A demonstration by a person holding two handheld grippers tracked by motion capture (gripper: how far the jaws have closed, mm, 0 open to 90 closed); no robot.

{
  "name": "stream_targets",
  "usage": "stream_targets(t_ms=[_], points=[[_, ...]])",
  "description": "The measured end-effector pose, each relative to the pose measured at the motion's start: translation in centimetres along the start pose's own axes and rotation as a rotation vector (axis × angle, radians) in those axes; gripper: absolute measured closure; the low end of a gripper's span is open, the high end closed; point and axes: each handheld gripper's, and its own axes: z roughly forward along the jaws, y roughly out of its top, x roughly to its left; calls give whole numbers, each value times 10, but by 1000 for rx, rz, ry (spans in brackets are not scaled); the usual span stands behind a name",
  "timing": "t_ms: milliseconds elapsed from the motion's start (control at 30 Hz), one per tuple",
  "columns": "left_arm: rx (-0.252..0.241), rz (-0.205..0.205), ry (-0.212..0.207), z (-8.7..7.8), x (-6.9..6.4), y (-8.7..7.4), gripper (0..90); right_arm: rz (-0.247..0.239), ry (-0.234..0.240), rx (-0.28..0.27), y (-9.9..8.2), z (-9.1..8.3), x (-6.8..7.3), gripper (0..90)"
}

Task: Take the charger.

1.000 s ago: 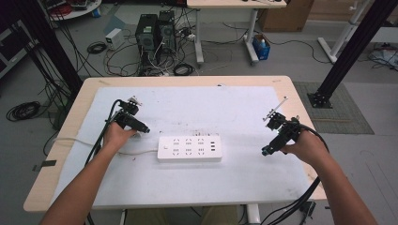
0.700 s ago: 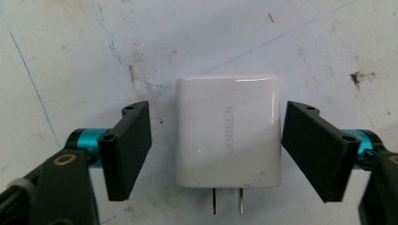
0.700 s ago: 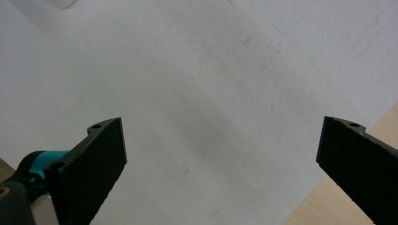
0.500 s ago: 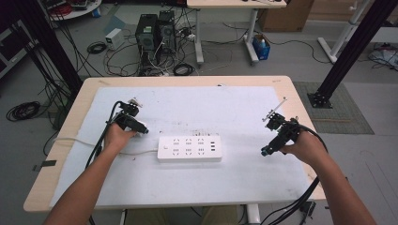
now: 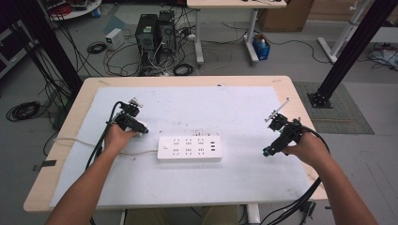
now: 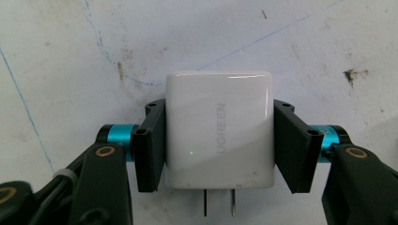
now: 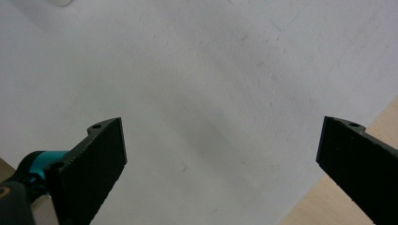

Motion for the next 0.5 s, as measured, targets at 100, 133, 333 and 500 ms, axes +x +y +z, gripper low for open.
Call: stream_targets(t_ms=[100,133,333,500], points=[[-13,10,11,0,-1,-1,425,-3,-1,-5,0,-1,0,12],[-20,19,15,-1,0,-1,425,-3,-2,-6,0,-1,0,12],[-77,24,-2,-11,4,-3,426,-2,-3,-10,0,-1,0,12],[-126,81,-42,-27,9,-6,426,4,-6,-16,0,-2,2,12]])
